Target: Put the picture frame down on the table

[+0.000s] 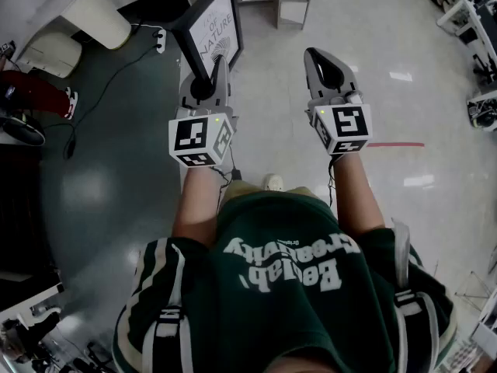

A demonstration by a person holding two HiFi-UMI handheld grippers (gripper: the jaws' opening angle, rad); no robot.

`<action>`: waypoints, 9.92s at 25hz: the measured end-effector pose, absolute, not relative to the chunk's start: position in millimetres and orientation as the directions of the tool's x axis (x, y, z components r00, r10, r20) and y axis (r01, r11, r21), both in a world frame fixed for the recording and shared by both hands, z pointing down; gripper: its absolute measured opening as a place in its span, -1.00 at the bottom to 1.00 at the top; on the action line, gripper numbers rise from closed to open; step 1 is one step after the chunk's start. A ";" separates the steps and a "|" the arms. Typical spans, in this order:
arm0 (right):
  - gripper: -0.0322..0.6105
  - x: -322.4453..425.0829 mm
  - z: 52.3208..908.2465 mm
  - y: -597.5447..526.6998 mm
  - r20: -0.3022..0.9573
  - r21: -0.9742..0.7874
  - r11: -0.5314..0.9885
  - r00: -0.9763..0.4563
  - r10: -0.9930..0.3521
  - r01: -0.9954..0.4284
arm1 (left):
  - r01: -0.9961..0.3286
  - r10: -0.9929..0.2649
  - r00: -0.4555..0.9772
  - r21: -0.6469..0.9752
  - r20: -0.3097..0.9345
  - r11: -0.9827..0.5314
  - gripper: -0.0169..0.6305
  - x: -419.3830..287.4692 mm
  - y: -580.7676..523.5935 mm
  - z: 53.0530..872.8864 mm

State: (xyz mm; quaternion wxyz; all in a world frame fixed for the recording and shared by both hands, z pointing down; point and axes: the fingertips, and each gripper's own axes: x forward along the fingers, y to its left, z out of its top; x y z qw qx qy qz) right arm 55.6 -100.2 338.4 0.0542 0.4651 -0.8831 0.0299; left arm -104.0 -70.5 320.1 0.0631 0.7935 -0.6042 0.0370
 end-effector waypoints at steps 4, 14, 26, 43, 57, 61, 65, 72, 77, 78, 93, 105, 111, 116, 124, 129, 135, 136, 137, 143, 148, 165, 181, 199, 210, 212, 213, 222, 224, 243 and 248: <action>-0.79 56.2 337.3 -99.3 0.118 -0.004 0.563 -0.560 -0.820 -0.826 | -0.964 -0.955 0.264 0.050 0.136 -0.260 -0.87 -104.2 -70.6 319.9; -0.79 63.5 337.3 -93.3 0.132 -0.001 0.577 -0.573 -0.809 -0.816 | -0.965 -0.956 0.260 0.066 0.137 -0.253 -0.87 -102.0 -68.5 317.2; -0.79 59.4 338.4 -90.7 0.121 -0.015 0.595 -0.593 -0.796 -0.803 | -0.966 -0.956 0.257 0.058 0.144 -0.251 -0.87 -102.3 -68.5 318.5; -0.79 58.9 311.7 -69.9 0.129 0.005 0.573 -0.568 -0.813 -0.820 | -0.945 -0.936 0.327 0.069 0.131 -0.320 -0.87 -93.0 -57.7 290.5; -0.79 38.9 327.0 -54.8 0.056 0.050 0.431 -0.429 -0.902 -0.901 | -0.867 -0.865 0.498 0.039 0.058 -0.496 -0.87 -105.2 -70.0 314.7; -0.79 37.8 319.7 -41.0 0.033 0.055 0.389 -0.387 -0.921 -0.920 | -0.843 -0.842 0.538 0.025 0.037 -0.537 -0.87 -103.9 -63.8 304.9; -0.79 33.6 331.1 -42.8 0.008 0.065 0.371 -0.371 -0.928 -0.926 | -0.833 -0.832 0.554 0.014 0.011 -0.554 -0.87 -105.8 -67.8 314.0; -0.79 30.5 326.7 -47.2 -0.035 0.084 0.355 -0.359 -0.933 -0.931 | -0.817 -0.817 0.577 -0.009 -0.022 -0.577 -0.87 -104.6 -66.4 310.6; -0.79 28.5 317.4 -43.4 -0.039 0.090 0.361 -0.366 -0.930 -0.928 | -0.817 -0.816 0.577 -0.019 -0.042 -0.577 -0.87 -103.0 -56.8 295.8; -0.79 28.8 314.7 -41.7 -0.045 0.092 0.362 -0.367 -0.929 -0.927 | -0.817 -0.816 0.576 -0.019 -0.043 -0.576 -0.87 -102.7 -55.4 294.2; -0.79 35.8 308.8 -50.9 -0.078 0.140 0.395 -0.408 -0.910 -0.908 | -0.845 -0.843 0.534 0.007 -0.072 -0.535 -0.87 -100.9 -58.3 299.5; -0.79 33.9 299.6 -58.1 -0.124 0.152 0.473 -0.492 -0.862 -0.868 | -0.886 -0.882 0.464 -0.020 -0.089 -0.464 -0.87 -96.8 -56.1 294.3; -0.79 31.5 301.0 -58.9 -0.137 0.168 0.524 -0.546 -0.827 -0.835 | -0.910 -0.905 0.413 -0.024 -0.105 -0.413 -0.87 -95.2 -54.3 295.5; -0.79 31.0 309.6 -70.0 -0.110 0.176 0.554 -0.576 -0.810 -0.813 | -0.925 -0.922 0.375 0.021 -0.096 -0.378 -0.87 -96.4 -65.4 306.1; -0.79 34.2 320.6 -79.1 -0.103 0.145 0.589 -0.604 -0.790 -0.795 | -0.944 -0.943 0.325 0.025 -0.072 -0.328 -0.87 -98.1 -70.5 314.6; -0.79 40.8 323.5 -82.5 -0.083 0.136 0.582 -0.594 -0.800 -0.802 | -0.946 -0.946 0.319 0.039 -0.056 -0.322 -0.87 -98.4 -70.3 316.4; -0.79 53.3 297.5 -59.0 -0.053 0.138 0.576 -0.587 -0.808 -0.806 | -0.945 -0.947 0.317 0.071 -0.046 -0.319 -0.87 -92.2 -51.6 292.3; -0.79 55.6 293.7 -54.8 -0.044 0.140 0.572 -0.583 -0.812 -0.808 | -0.944 -0.947 0.319 0.078 -0.045 -0.322 -0.87 -91.0 -48.5 288.3; -0.79 56.4 293.3 -53.8 -0.041 0.139 0.568 -0.578 -0.815 -0.811 | -0.942 -0.946 0.322 0.081 -0.044 -0.325 -0.87 -91.1 -48.4 287.7; -0.79 52.4 298.8 -54.5 -0.038 0.137 0.559 -0.568 -0.822 -0.818 | -0.938 -0.941 0.335 0.082 -0.037 -0.337 -0.87 -93.5 -54.1 295.5; -0.79 45.5 325.7 -70.5 -0.050 0.129 0.554 -0.563 -0.825 -0.823 | -0.938 -0.940 0.338 0.062 -0.041 -0.340 -0.87 -99.7 -72.0 319.9; -0.79 -2.0 334.7 -179.7 -0.074 0.136 0.501 -0.513 -0.855 -0.854 | -0.884 -0.894 0.448 0.141 -0.013 -0.445 -0.87 -122.0 -200.5 337.3; -0.79 -20.2 321.2 -267.9 -0.039 0.163 0.478 -0.490 -0.871 -0.863 | -0.728 -0.863 0.505 0.526 -0.021 -0.438 -0.87 -135.6 -308.4 338.9; -0.79 0.5 319.4 -347.7 -0.018 0.168 0.590 -0.600 -0.800 -0.790 | -0.593 -0.891 0.453 0.755 0.026 -0.280 -0.86 -101.2 -382.7 362.6; -0.79 19.4 330.4 -373.0 0.004 0.156 0.633 -0.641 -0.768 -0.758 | -0.482 -0.892 0.445 0.860 0.075 -0.168 -0.84 -80.6 -414.8 392.7; -0.79 22.5 331.1 -375.7 0.005 0.148 0.638 -0.645 -0.764 -0.755 | -0.461 -0.893 0.441 0.876 0.089 -0.140 -0.82 -78.7 -419.3 398.1; -0.79 23.6 330.5 -376.6 0.003 0.142 0.641 -0.647 -0.762 -0.754 | -0.453 -0.893 0.439 0.882 0.095 -0.129 -0.81 -78.3 -421.4 400.4; -0.79 29.9 332.7 -382.5 0.011 0.135 0.649 -0.654 -0.757 -0.749 | -0.434 -0.883 0.449 0.897 0.135 -0.084 -0.75 -68.5 -441.3 412.5; -0.79 32.6 334.4 -384.2 0.016 0.139 0.648 -0.652 -0.758 -0.749 | -0.426 -0.885 0.448 0.901 0.129 -0.085 -0.65 -65.6 -446.3 412.4; -0.79 59.5 345.2 -406.1 0.082 0.135 0.620 -0.615 -0.784 -0.773 | -0.372 -0.785 0.610 0.915 0.111 -0.160 -0.05 -0.9 -447.9 408.4; -0.79 67.0 348.5 -408.0 0.091 0.126 0.610 -0.603 -0.792 -0.782 | -0.342 -0.744 0.660 0.924 0.105 -0.173 0.05 9.2 -451.7 407.3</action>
